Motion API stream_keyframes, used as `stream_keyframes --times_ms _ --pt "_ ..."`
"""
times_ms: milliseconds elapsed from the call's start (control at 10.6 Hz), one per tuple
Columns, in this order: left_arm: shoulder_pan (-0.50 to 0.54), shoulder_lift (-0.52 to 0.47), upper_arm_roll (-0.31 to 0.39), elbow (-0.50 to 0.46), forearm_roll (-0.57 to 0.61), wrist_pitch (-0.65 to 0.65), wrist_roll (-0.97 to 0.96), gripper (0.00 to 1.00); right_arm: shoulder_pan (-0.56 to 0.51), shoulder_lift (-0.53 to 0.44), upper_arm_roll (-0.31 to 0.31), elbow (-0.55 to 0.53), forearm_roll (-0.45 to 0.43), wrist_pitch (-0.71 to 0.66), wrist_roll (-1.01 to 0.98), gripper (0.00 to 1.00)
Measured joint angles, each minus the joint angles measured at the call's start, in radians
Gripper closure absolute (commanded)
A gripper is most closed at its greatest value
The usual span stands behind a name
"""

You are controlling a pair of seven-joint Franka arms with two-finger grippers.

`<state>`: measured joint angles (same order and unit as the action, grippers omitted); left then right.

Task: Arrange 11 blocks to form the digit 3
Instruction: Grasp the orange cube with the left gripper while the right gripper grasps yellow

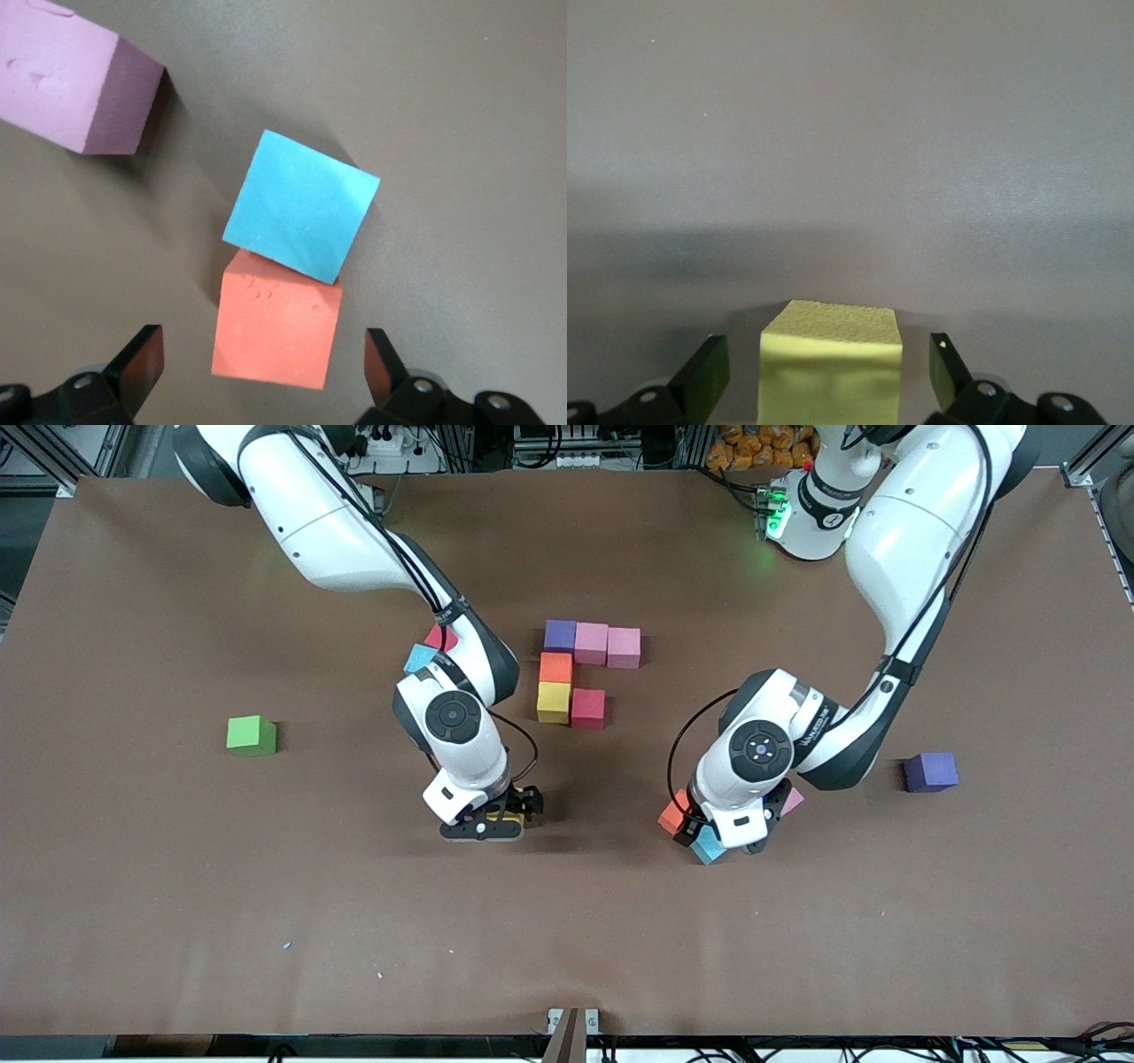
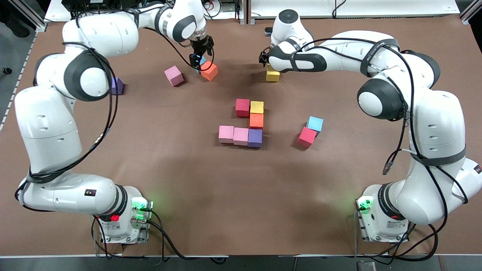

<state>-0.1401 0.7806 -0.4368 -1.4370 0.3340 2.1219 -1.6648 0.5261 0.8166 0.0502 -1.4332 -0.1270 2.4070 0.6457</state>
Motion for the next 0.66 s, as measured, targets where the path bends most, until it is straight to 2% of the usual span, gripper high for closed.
stream_keyframes --times_ms 95,284,379,568,663 --pt "-0.017 0.006 0.016 0.003 0.0 0.006 0.005 0.0 0.0 0.002 0.0 0.0 -0.003 0.0 0.0 0.0" --pt "-0.026 0.018 0.025 0.003 0.0 0.019 0.013 0.0 0.0 0.009 -0.001 0.0 -0.004 0.0 0.0 0.3" --pt "-0.026 0.025 0.026 0.004 0.0 0.021 0.016 0.0 0.0 0.014 -0.001 0.0 -0.004 0.0 0.0 0.42" --pt "-0.028 0.041 0.026 0.004 0.0 0.04 0.017 0.0 0.0 0.018 -0.001 0.0 -0.004 0.003 0.001 0.8" --pt "-0.028 0.049 0.026 0.004 0.0 0.05 0.017 0.0 0.0 0.018 -0.001 0.0 -0.004 0.003 0.002 0.93"
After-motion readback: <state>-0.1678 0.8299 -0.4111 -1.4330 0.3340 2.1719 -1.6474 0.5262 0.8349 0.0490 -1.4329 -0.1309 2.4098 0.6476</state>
